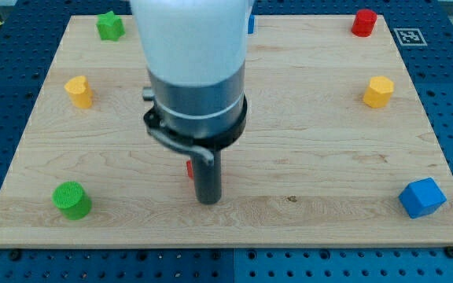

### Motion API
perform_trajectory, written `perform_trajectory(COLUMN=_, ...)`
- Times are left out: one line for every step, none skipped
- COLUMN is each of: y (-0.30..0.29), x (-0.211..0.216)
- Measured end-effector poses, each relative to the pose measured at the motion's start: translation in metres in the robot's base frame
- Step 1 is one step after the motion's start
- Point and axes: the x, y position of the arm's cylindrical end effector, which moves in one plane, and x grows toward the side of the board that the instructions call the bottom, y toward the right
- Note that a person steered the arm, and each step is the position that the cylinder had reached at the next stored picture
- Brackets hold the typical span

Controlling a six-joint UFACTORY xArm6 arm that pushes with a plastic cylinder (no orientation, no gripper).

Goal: Point your arm to the yellow heart

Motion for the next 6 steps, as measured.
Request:
perform_trajectory(y=0.0, x=-0.041)
perform_trajectory(y=0.0, x=-0.089)
perform_trajectory(y=-0.019, x=-0.104)
perform_trajectory(y=-0.062, x=-0.088)
perform_trajectory(y=-0.142, x=-0.089)
perform_trajectory(y=-0.228, x=-0.12)
